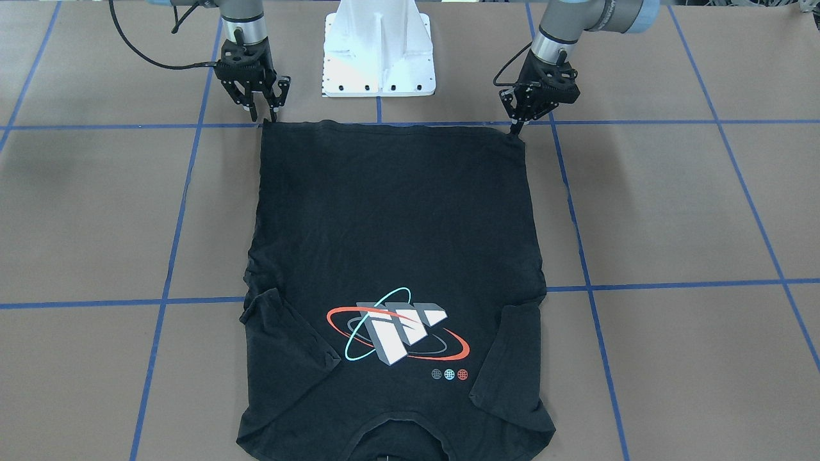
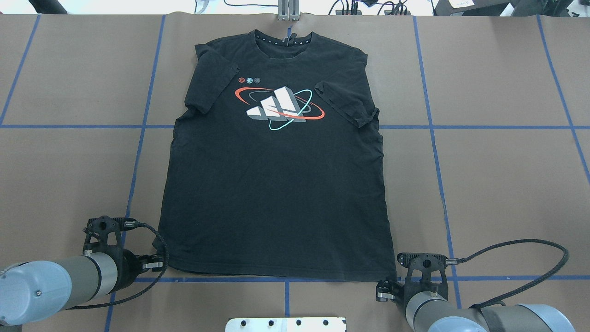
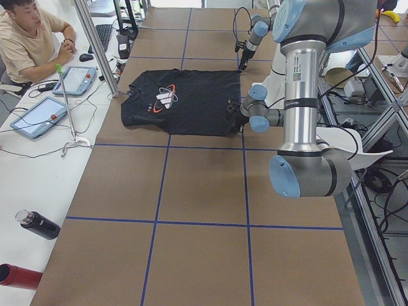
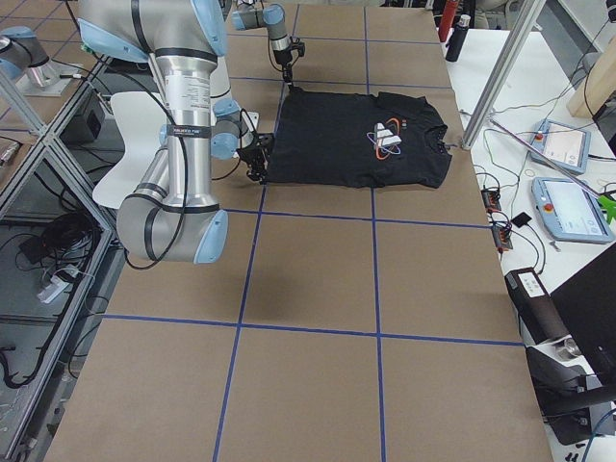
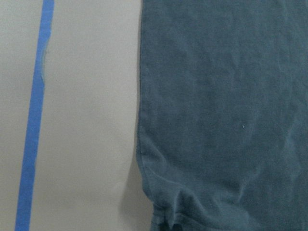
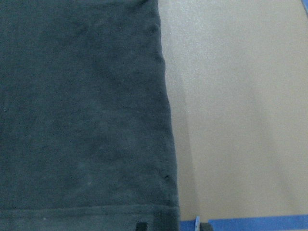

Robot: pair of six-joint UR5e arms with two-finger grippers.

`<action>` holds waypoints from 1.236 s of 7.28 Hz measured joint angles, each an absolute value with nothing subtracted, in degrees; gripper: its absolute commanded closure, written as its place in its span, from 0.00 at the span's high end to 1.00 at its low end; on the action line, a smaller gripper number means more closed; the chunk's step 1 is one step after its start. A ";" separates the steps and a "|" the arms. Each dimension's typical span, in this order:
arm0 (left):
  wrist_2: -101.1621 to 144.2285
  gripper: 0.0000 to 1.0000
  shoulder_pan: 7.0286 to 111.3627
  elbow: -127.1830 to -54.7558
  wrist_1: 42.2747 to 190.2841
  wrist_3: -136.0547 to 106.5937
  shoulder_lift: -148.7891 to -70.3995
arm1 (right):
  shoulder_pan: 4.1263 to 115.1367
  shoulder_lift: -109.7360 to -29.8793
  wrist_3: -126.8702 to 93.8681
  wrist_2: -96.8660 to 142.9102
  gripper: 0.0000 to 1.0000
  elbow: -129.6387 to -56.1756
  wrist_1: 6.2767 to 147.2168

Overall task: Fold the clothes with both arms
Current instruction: 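Grasp the hem corners with both grippers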

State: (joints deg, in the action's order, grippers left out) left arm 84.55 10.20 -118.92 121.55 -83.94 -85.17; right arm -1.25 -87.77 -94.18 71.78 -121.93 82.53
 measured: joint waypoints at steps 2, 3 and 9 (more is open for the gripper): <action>84.55 0.00 10.20 -118.93 121.55 -83.94 -85.17 | -0.98 -87.50 -93.72 71.73 0.42 -121.77 82.55; 84.55 0.00 10.20 -118.97 121.55 -83.94 -85.17 | -0.95 -87.47 -93.64 71.68 0.40 -121.52 82.57; 84.55 0.00 10.21 -119.09 121.55 -83.94 -85.19 | -0.51 -87.38 -93.43 71.85 0.00 -121.24 82.62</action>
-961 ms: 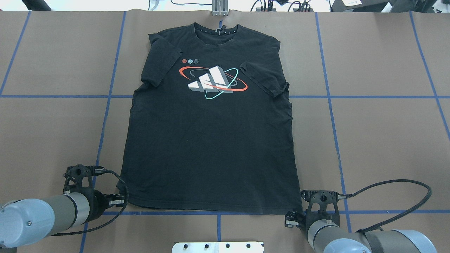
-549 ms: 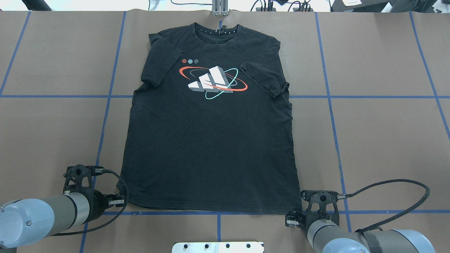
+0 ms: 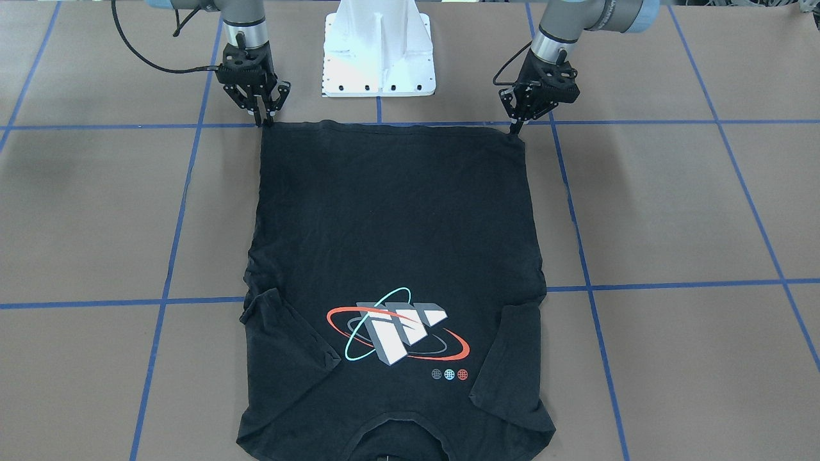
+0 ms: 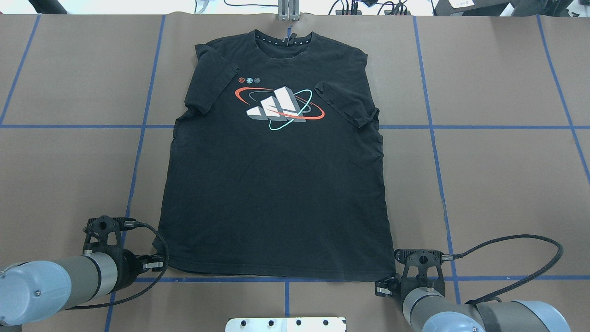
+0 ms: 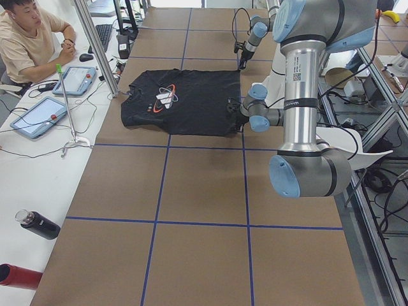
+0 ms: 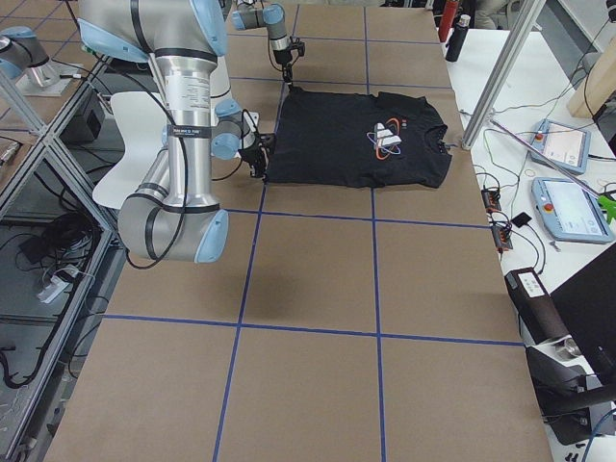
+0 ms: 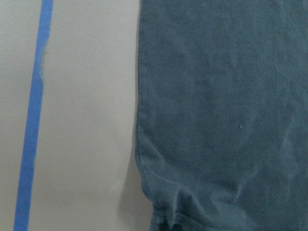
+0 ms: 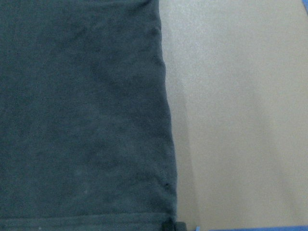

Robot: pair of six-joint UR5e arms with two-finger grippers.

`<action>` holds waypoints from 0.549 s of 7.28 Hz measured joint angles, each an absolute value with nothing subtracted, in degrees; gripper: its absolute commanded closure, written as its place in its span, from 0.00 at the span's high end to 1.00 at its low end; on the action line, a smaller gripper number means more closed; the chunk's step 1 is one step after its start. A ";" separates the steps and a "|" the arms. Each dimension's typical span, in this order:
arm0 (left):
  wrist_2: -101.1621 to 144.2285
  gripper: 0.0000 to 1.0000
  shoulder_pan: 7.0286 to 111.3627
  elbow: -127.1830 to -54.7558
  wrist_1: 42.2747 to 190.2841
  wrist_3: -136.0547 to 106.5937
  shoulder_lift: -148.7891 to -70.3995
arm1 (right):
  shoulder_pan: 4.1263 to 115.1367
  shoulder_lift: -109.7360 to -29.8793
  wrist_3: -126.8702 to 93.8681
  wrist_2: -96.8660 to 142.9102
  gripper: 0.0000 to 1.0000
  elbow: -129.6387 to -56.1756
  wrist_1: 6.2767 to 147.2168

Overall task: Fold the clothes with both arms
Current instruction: 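Grasp the hem corners with both grippers, then lift the hem with both grippers and fold it toward the collar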

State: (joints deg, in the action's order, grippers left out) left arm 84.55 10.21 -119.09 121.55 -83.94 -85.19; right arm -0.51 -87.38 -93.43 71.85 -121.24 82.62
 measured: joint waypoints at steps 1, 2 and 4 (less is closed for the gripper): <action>84.57 0.00 10.24 -119.17 121.55 -83.88 -85.22 | 0.33 -87.37 -93.39 72.46 0.00 -121.77 82.62; 84.76 0.00 10.40 -119.79 121.51 -83.62 -85.16 | 1.74 -87.48 -93.23 73.86 0.00 -123.20 82.79; 88.01 0.00 11.11 -126.35 117.33 -80.03 -84.75 | 4.60 -88.57 -91.84 78.94 0.00 -130.53 86.31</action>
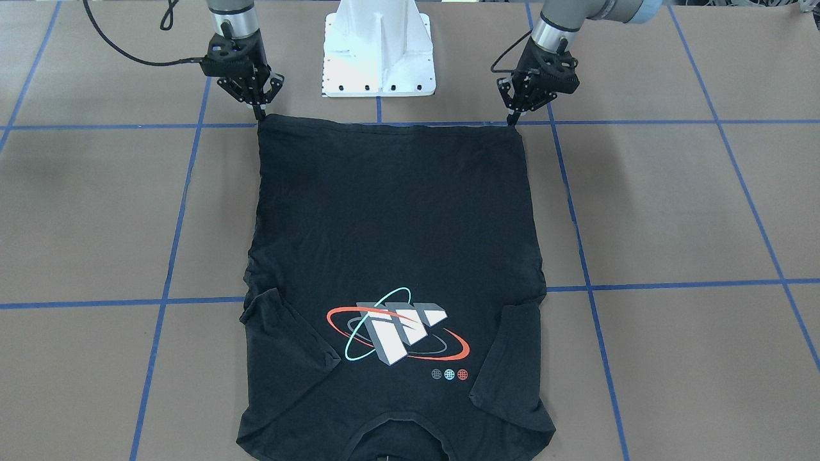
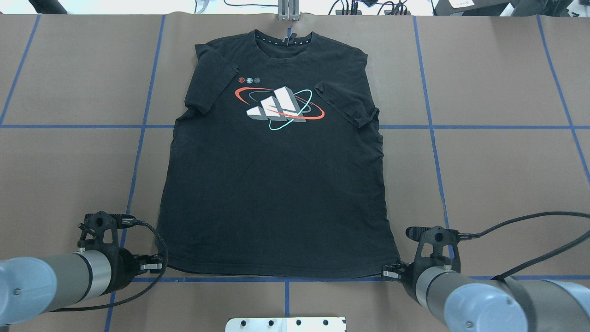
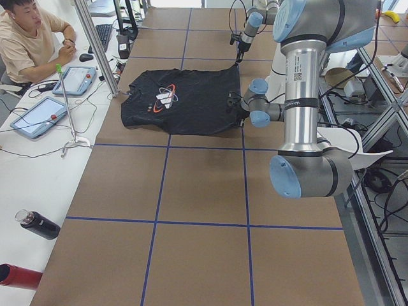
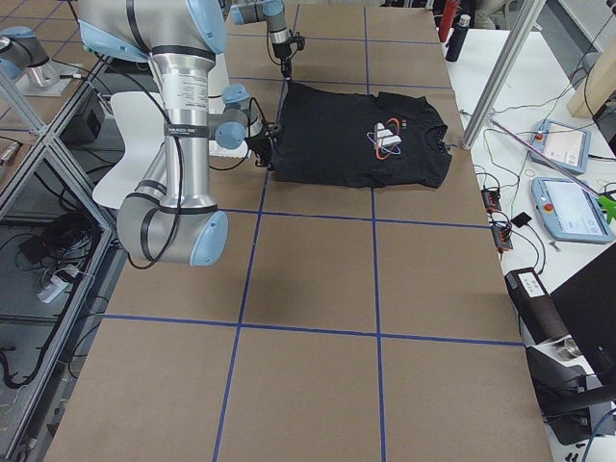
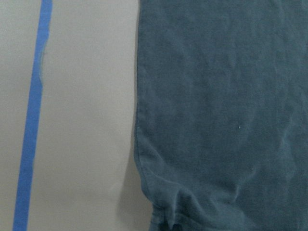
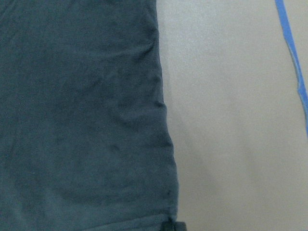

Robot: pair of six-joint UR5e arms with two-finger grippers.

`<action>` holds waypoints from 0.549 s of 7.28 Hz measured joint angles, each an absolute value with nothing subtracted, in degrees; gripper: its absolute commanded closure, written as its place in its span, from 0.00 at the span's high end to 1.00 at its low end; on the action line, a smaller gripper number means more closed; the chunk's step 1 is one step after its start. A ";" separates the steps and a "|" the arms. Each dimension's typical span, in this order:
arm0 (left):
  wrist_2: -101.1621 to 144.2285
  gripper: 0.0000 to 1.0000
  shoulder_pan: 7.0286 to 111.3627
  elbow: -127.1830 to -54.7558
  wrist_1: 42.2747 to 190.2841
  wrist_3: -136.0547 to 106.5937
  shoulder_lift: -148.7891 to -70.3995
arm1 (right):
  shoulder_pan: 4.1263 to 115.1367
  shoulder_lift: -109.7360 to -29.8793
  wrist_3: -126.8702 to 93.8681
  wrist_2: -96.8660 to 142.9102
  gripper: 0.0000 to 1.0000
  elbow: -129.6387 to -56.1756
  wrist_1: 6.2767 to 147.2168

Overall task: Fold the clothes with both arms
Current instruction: 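Lift the hem with both grippers and fold it toward the collar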

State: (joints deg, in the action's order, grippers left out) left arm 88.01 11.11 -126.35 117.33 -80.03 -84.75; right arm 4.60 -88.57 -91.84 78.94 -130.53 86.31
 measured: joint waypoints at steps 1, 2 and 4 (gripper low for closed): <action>91.79 0.00 11.35 -132.45 111.86 -78.27 -84.65 | 5.00 -89.01 -91.36 82.44 0.00 -135.81 89.97; 95.77 0.00 11.50 -139.32 105.83 -77.40 -84.62 | 4.27 -89.36 -91.13 87.41 0.00 -142.33 94.58; 100.46 0.00 10.36 -148.42 99.02 -77.04 -84.30 | -2.24 -89.47 -91.01 92.76 0.00 -153.54 103.26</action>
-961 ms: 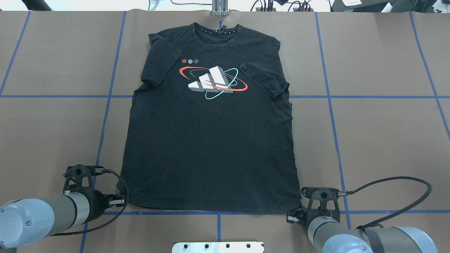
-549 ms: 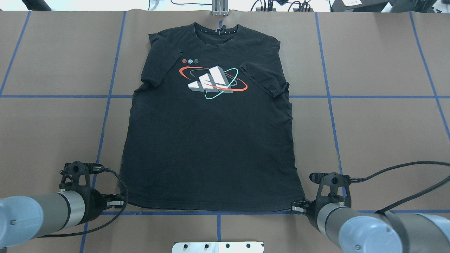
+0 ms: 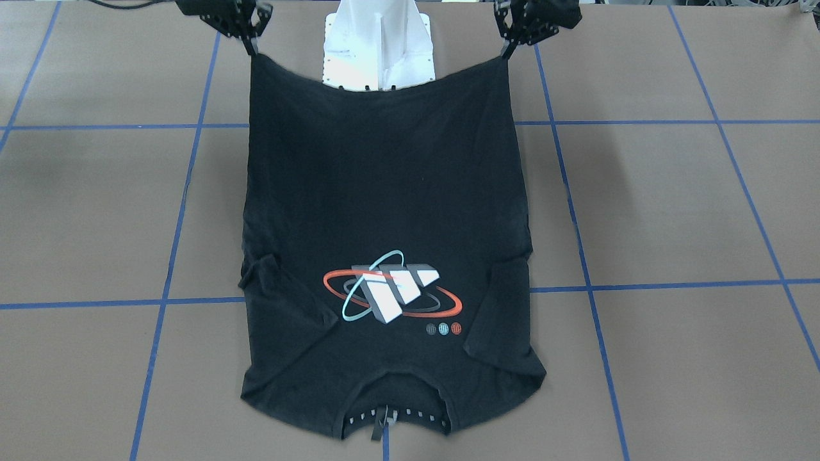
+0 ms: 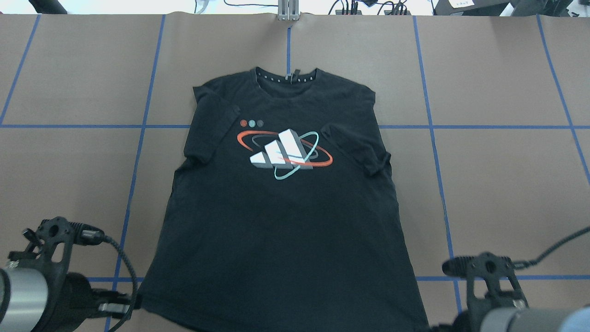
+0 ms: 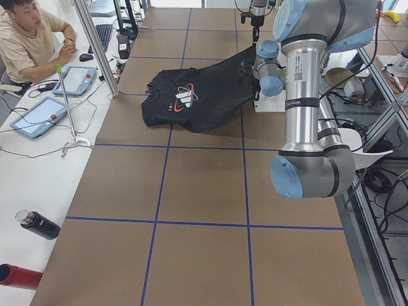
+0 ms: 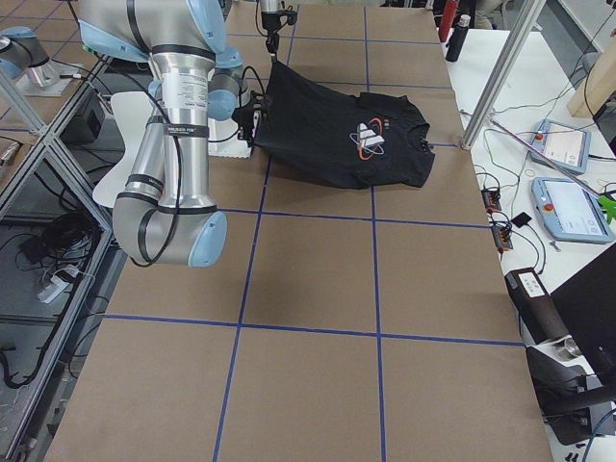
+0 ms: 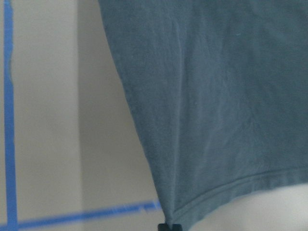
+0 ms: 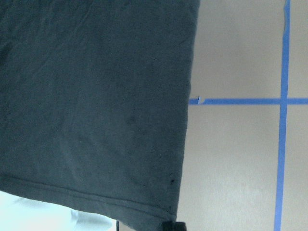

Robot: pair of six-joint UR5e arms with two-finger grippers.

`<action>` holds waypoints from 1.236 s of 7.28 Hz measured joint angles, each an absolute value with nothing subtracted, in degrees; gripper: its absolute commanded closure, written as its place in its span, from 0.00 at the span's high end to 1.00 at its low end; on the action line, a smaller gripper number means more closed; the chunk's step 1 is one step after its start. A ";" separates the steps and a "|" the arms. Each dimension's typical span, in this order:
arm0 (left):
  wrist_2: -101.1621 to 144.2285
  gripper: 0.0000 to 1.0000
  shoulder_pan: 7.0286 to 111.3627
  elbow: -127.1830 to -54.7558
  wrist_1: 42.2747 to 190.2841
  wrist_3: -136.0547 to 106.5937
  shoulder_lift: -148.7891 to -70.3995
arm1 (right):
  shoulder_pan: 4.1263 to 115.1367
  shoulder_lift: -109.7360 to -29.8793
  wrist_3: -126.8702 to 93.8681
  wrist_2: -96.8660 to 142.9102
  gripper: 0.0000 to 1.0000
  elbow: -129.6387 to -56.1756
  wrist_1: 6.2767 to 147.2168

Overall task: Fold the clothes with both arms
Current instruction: 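Lift the hem with both grippers and fold it toward the collar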

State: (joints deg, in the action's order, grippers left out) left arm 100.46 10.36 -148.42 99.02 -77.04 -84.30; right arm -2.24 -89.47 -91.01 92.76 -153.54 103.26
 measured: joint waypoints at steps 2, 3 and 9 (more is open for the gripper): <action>101.54 0.00 9.04 -150.17 97.62 -77.17 -84.28 | -4.40 -89.20 -91.05 92.70 0.00 -156.64 105.87; 101.42 0.00 9.69 -148.99 97.41 -77.25 -84.70 | -1.62 -89.06 -91.03 91.78 0.00 -156.04 106.23; 91.15 0.00 28.10 -129.29 97.39 -77.01 -101.91 | 22.15 -76.65 -90.39 87.56 0.00 -140.67 106.29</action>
State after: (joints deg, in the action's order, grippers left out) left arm 91.15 28.10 -129.29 97.39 -77.01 -101.91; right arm 22.15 -76.65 -90.39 87.56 -140.67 106.29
